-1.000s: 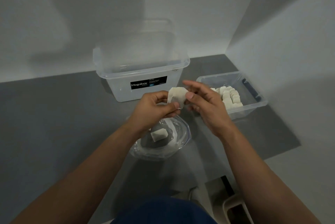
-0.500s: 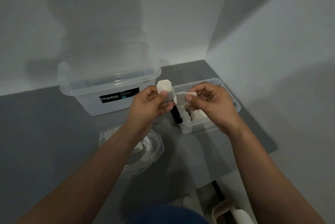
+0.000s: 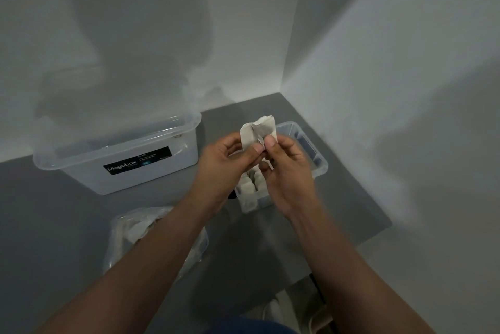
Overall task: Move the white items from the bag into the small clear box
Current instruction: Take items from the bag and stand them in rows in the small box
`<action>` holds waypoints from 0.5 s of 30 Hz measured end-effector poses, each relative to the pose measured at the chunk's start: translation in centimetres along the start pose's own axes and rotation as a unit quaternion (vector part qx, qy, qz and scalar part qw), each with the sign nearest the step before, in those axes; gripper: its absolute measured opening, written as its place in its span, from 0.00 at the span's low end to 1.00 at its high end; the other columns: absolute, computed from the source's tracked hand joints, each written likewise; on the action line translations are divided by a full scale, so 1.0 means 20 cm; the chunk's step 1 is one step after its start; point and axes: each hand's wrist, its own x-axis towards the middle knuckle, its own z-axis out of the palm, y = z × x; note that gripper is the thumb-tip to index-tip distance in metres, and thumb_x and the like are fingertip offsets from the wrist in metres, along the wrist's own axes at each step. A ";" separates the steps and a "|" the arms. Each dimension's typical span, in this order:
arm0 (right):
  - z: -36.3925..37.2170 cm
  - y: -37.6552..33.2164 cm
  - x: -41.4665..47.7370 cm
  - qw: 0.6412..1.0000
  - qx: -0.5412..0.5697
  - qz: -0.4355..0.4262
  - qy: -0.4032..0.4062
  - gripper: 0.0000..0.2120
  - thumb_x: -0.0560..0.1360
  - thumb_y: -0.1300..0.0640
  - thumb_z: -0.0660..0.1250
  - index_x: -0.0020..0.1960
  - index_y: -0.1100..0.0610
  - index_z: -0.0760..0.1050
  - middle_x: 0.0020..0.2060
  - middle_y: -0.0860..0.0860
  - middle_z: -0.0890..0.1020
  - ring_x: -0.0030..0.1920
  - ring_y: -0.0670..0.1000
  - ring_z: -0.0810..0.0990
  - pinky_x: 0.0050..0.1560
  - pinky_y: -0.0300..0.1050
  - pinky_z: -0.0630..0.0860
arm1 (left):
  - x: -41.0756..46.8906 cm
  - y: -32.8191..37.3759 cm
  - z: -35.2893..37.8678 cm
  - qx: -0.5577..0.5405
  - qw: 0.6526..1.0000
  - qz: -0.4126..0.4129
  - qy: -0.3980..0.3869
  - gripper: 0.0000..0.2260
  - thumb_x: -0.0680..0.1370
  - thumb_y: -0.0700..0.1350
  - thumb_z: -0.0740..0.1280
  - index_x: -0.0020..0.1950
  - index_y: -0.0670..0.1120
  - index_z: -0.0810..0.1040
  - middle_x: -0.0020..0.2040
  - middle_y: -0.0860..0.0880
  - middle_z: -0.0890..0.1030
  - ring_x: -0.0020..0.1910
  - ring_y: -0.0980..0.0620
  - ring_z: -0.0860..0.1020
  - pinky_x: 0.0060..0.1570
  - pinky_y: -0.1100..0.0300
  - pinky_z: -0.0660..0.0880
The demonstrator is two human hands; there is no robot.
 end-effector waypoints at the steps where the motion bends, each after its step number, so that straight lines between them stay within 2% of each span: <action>1: -0.02 0.00 0.01 1.000 -0.006 -0.003 0.001 0.19 0.71 0.54 0.76 0.57 0.62 0.78 0.48 0.57 0.82 0.44 0.51 0.80 0.43 0.43 0.72 | 0.01 -0.01 0.02 0.010 1.000 0.004 0.006 0.09 0.79 0.39 0.71 0.59 0.46 0.83 0.53 0.46 0.87 0.54 0.46 0.85 0.57 0.55 0.81; 5: -0.09 -0.04 0.04 0.993 -0.108 -0.045 0.016 0.17 0.69 0.52 0.80 0.53 0.58 0.82 0.48 0.56 0.85 0.46 0.54 0.81 0.43 0.44 0.74 | 0.05 -0.04 0.06 0.006 0.999 -0.008 0.031 0.08 0.80 0.37 0.70 0.57 0.44 0.84 0.51 0.44 0.87 0.52 0.45 0.86 0.56 0.54 0.82; 7: -0.14 -0.10 0.06 0.970 -0.221 -0.097 0.003 0.18 0.71 0.56 0.79 0.60 0.54 0.81 0.51 0.54 0.85 0.47 0.51 0.82 0.44 0.43 0.78 | 0.07 -0.04 0.07 0.017 0.999 -0.018 0.030 0.08 0.80 0.37 0.70 0.57 0.44 0.84 0.50 0.44 0.87 0.51 0.46 0.86 0.55 0.56 0.82; 9: -0.18 -0.22 0.10 0.929 -0.337 -0.151 -0.036 0.25 0.73 0.58 0.78 0.68 0.49 0.77 0.55 0.49 0.82 0.47 0.48 0.81 0.45 0.42 0.80 | 0.10 -0.04 0.07 0.057 0.998 -0.023 0.017 0.08 0.80 0.38 0.70 0.57 0.43 0.84 0.49 0.45 0.87 0.50 0.47 0.87 0.55 0.56 0.82; 11: -0.20 -0.34 0.15 0.872 -0.440 -0.197 -0.090 0.23 0.76 0.57 0.76 0.69 0.48 0.77 0.54 0.46 0.81 0.45 0.46 0.81 0.47 0.43 0.80 | 0.13 -0.05 0.07 0.098 0.995 -0.023 0.006 0.08 0.80 0.39 0.71 0.57 0.42 0.85 0.48 0.45 0.88 0.49 0.48 0.87 0.55 0.57 0.82; 13: -0.20 -0.43 0.19 0.801 -0.535 -0.232 -0.133 0.14 0.77 0.54 0.74 0.62 0.49 0.82 0.50 0.43 0.84 0.46 0.46 0.83 0.49 0.46 0.81 | 0.15 -0.07 0.07 0.120 0.992 -0.024 0.004 0.07 0.80 0.38 0.71 0.57 0.43 0.85 0.47 0.47 0.88 0.48 0.49 0.87 0.53 0.58 0.82; 15: -0.19 -0.50 0.23 0.753 -0.591 -0.235 -0.168 0.07 0.78 0.53 0.73 0.55 0.49 0.85 0.46 0.41 0.85 0.47 0.44 0.84 0.51 0.45 0.81 | 0.17 -0.08 0.09 0.131 0.991 -0.027 0.004 0.07 0.80 0.38 0.71 0.56 0.44 0.85 0.47 0.48 0.88 0.47 0.50 0.87 0.51 0.61 0.82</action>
